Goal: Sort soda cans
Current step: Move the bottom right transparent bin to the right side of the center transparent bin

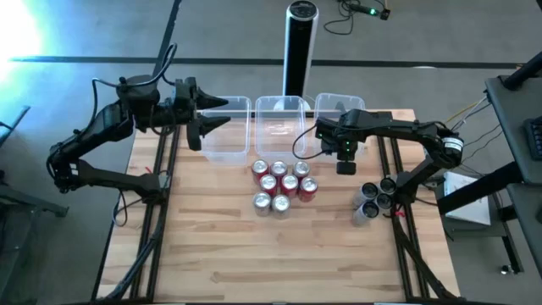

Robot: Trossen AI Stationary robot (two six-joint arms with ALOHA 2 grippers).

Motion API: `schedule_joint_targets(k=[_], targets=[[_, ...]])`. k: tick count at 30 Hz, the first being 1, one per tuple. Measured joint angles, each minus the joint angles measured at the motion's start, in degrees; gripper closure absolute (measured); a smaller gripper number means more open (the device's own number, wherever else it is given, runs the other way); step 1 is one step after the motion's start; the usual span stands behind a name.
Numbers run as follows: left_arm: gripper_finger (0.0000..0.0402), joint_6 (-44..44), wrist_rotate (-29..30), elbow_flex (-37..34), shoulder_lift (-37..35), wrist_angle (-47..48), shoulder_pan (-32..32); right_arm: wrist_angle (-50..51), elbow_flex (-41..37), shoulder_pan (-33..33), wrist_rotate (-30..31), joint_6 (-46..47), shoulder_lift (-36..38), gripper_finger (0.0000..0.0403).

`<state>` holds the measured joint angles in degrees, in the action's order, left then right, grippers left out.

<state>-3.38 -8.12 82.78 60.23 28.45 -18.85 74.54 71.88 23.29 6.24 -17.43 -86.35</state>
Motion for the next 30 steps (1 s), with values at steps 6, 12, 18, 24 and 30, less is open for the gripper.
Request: schedule_joint_targets(k=[6, 12, 18, 24, 30], targets=[[0.0170, -0.1, 0.0, 0.0, 0.0, 0.0, 0.0, -0.1, 0.0, 0.0, 0.2, -3.1, 0.0, 0.0358], [0.0170, -0.1, 0.0, 0.0, 0.0, 0.0, 0.0, 0.2, 0.0, 0.0, 0.0, -3.7, 0.0, 0.0351], [0.0170, -0.1, 0.0, 0.0, 0.0, 0.0, 0.0, 0.5, 0.0, 0.0, 2.0, -6.3, 0.0, 0.0353], [0.0170, -0.1, 0.0, 0.0, 0.0, 0.0, 0.0, 0.5, 0.0, 0.0, 2.1, -8.5, 0.0, 0.0349], [0.0170, -0.1, 0.0, 0.0, 0.0, 0.0, 0.0, 0.4, 0.0, 0.0, 2.2, -10.6, 0.0, 0.0338]])
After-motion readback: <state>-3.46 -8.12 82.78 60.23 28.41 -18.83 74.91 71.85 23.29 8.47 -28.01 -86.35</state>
